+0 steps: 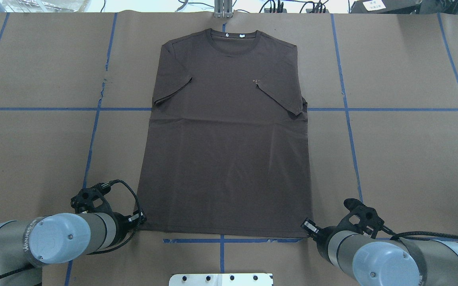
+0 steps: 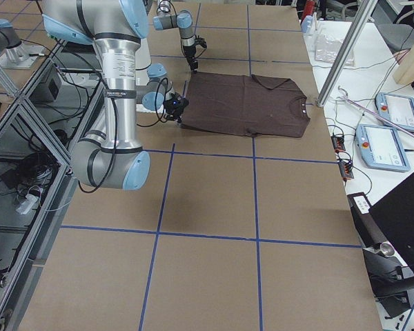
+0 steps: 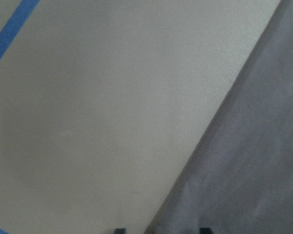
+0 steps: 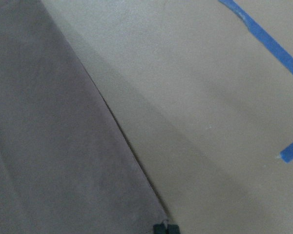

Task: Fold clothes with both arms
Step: 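Move the left gripper to the hem corner nearest the robot, then grasp both hem corners and lift them toward the collar, then lay the hem down near the collar and release both grippers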

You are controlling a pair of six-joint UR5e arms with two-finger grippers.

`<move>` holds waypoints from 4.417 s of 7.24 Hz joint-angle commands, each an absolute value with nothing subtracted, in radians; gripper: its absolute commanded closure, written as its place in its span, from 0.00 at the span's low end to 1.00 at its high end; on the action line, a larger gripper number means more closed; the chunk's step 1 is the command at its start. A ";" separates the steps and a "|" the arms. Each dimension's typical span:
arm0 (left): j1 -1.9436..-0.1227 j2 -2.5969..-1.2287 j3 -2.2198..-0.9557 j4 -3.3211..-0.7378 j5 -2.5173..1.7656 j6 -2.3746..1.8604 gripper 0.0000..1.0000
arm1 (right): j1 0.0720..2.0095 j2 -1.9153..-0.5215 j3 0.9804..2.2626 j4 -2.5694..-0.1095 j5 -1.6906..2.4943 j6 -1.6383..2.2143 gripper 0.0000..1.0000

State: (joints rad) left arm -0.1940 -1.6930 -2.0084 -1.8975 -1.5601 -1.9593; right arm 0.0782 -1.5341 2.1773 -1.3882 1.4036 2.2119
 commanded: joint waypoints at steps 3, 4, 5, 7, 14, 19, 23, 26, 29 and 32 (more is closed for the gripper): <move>-0.170 -1.698 -2.083 -1.835 -1.563 -1.979 1.00 | 0.078 -1.534 2.193 -1.388 1.404 2.212 1.00; -0.132 -1.698 -2.135 -1.809 -1.563 -2.000 1.00 | 0.075 -1.555 2.222 -1.391 1.410 2.215 1.00; -0.056 -1.698 -2.170 -1.777 -1.560 -2.085 1.00 | 0.057 -1.598 2.280 -1.397 1.442 2.223 1.00; -0.012 -1.691 -2.265 -1.711 -1.568 -2.103 1.00 | 0.003 -1.699 2.413 -1.404 1.462 2.230 1.00; -0.545 -1.969 -2.055 -1.585 -1.626 -1.683 1.00 | 0.517 -1.237 2.011 -1.519 1.585 1.829 1.00; -0.736 -2.118 -1.559 -1.978 -1.620 -1.598 1.00 | 0.784 -0.869 1.377 -1.368 1.669 1.626 1.00; -0.735 -2.195 -1.318 -2.140 -1.614 -1.600 1.00 | 0.784 -0.807 1.195 -1.218 1.669 1.623 1.00; -0.735 -2.194 -1.298 -2.166 -1.615 -1.603 0.84 | 0.784 -0.760 1.155 -1.216 1.667 1.624 0.83; -0.738 -2.169 -1.353 -2.245 -1.626 -1.606 0.59 | 0.788 -0.764 1.219 -1.224 1.677 1.641 0.52; -0.733 -2.117 -1.414 -2.263 -1.701 -1.611 0.54 | 0.714 -1.117 1.662 -1.250 1.764 1.698 0.42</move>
State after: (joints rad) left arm -0.7342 -2.1414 -1.3978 -2.2568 -1.6690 -1.6129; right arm 0.7494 -0.9794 1.4943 -1.2454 1.7444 1.6699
